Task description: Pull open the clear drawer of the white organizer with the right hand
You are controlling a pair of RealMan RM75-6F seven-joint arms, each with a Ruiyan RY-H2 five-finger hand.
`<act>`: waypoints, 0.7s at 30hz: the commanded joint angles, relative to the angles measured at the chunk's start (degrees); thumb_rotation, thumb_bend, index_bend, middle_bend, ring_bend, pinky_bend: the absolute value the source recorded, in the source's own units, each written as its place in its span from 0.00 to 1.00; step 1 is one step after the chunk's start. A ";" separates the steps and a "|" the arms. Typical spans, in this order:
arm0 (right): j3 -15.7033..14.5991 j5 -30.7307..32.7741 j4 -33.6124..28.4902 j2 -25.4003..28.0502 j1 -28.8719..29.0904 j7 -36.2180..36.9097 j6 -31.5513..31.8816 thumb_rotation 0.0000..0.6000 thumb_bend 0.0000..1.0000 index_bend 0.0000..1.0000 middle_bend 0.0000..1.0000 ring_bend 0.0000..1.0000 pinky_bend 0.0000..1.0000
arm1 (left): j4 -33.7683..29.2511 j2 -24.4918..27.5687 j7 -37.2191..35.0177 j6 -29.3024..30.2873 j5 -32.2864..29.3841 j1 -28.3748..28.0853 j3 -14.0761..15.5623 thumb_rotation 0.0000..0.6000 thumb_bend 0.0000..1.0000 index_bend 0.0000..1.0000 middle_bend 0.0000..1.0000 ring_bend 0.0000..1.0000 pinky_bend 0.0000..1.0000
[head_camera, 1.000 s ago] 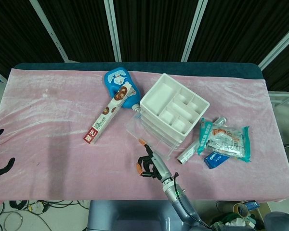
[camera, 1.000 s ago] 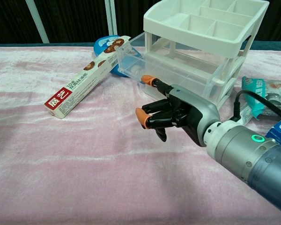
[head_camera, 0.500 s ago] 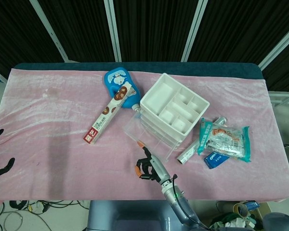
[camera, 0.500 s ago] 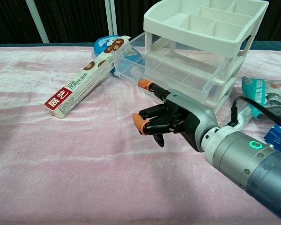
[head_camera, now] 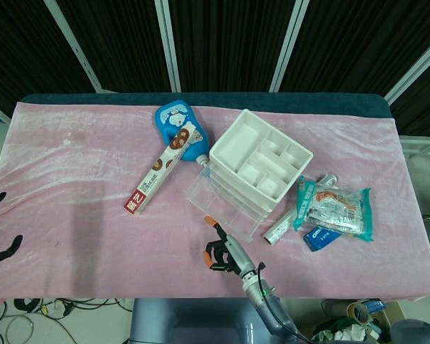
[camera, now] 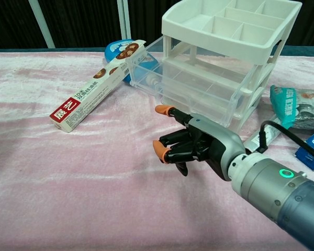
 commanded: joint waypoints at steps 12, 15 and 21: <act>-2.42 -0.95 1.55 2.84 -2.95 3.76 -0.58 1.00 0.47 0.02 0.71 0.83 0.76 | -0.17 0.00 0.30 -0.20 -0.24 -0.04 0.03 1.00 0.28 0.08 0.06 0.00 0.09; -3.96 -2.77 0.72 5.37 -4.34 5.28 0.00 1.00 0.47 0.03 0.71 0.83 0.76 | -0.19 -0.02 0.29 -0.19 -0.21 -0.04 0.04 1.00 0.28 0.08 0.06 0.00 0.09; -5.29 -6.40 -1.64 10.81 -6.55 7.99 1.98 1.00 0.47 0.04 0.71 0.83 0.76 | -0.31 -0.13 0.63 -0.05 -0.06 0.02 0.15 1.00 0.28 0.08 0.06 0.00 0.09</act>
